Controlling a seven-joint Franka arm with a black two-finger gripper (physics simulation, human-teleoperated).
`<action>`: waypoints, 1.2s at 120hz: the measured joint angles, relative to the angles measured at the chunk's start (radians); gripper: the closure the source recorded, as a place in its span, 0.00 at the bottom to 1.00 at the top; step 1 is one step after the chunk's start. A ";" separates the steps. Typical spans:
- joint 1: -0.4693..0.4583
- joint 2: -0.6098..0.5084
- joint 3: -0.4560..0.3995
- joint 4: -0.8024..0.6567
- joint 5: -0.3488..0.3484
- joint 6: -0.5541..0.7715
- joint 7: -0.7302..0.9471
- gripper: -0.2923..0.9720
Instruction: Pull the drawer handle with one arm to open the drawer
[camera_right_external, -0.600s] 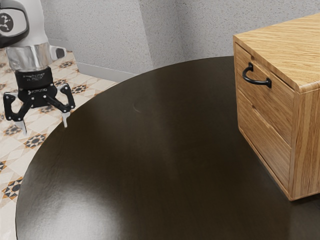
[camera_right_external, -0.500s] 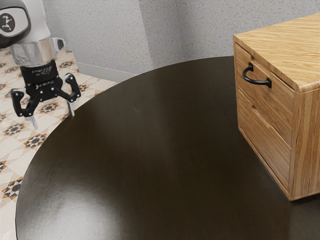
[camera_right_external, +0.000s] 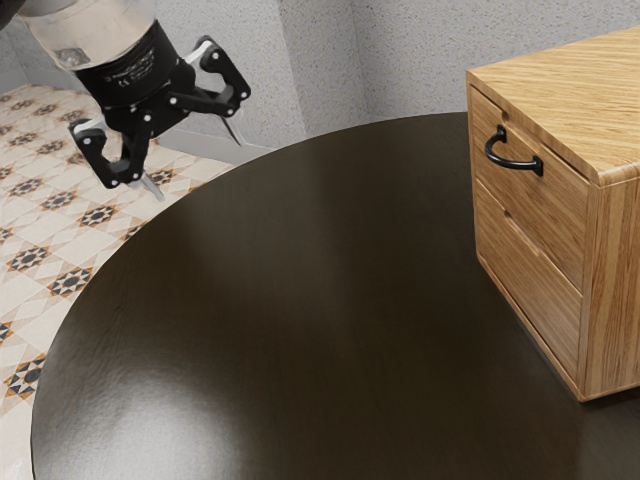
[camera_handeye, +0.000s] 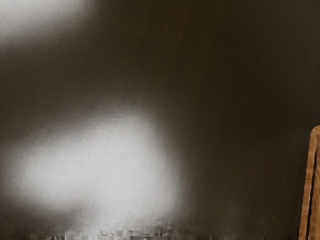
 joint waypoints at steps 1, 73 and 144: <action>-0.001 -0.001 0.002 -0.001 -0.004 0.007 0.001 0.23; -0.070 0.198 0.005 -0.089 -0.134 0.516 0.091 0.23; -0.205 0.268 0.026 -0.093 -0.139 0.648 0.134 0.23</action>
